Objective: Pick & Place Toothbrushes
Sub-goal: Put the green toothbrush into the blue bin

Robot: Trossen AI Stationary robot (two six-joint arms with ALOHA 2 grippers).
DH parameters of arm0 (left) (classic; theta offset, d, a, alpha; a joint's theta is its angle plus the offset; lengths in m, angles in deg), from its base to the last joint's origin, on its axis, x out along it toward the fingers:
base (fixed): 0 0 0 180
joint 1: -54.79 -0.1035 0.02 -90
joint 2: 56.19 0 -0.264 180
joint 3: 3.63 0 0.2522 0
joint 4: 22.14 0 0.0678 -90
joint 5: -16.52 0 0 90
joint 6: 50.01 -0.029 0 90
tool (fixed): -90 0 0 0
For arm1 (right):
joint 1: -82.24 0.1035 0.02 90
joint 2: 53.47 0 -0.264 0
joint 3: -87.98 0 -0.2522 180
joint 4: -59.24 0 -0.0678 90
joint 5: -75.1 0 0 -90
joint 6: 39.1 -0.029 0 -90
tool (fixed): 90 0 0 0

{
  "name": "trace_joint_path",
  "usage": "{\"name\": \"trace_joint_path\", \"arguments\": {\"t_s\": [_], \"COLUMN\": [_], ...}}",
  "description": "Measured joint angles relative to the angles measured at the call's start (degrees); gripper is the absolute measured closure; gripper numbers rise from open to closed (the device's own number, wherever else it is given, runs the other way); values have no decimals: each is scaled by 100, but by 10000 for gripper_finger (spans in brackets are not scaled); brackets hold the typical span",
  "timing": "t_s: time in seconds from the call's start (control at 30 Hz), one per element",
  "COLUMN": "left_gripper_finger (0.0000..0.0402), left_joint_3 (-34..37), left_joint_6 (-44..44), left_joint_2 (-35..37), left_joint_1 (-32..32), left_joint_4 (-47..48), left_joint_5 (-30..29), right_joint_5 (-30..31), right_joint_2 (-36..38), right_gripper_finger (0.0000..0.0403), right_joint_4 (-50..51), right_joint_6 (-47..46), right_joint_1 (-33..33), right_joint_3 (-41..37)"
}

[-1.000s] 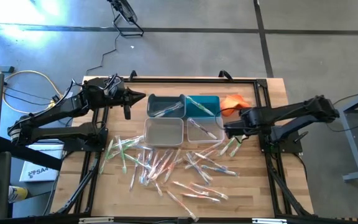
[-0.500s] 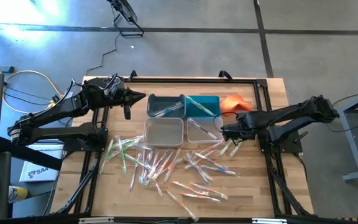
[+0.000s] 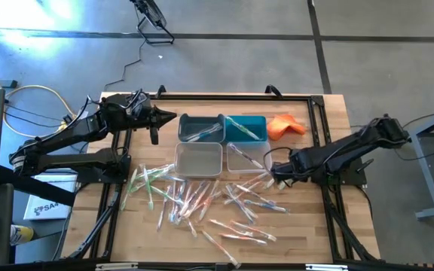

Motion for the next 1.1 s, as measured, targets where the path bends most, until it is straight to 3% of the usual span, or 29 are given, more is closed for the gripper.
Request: {"name": "trace_joint_path", "arguments": {"t_s": [0.23,0.8,1.1], "left_gripper_finger": [401,402,401], "left_joint_3": [0,0,0], "left_joint_6": [0,0,0], "left_joint_2": [0,0,2], "left_joint_1": [0,0,-1], "left_joint_4": [0,-2,0], "left_joint_5": [0,0,2], "right_joint_5": [225,181,83], "right_joint_2": [0,-136,-262], "right_gripper_finger": [264,272,306], "right_joint_4": [-803,-1444,-1514], "right_joint_6": [-428,-576,-569], "right_joint_1": [63,59,59], "right_joint_3": [-490,-1079,-1111]}}
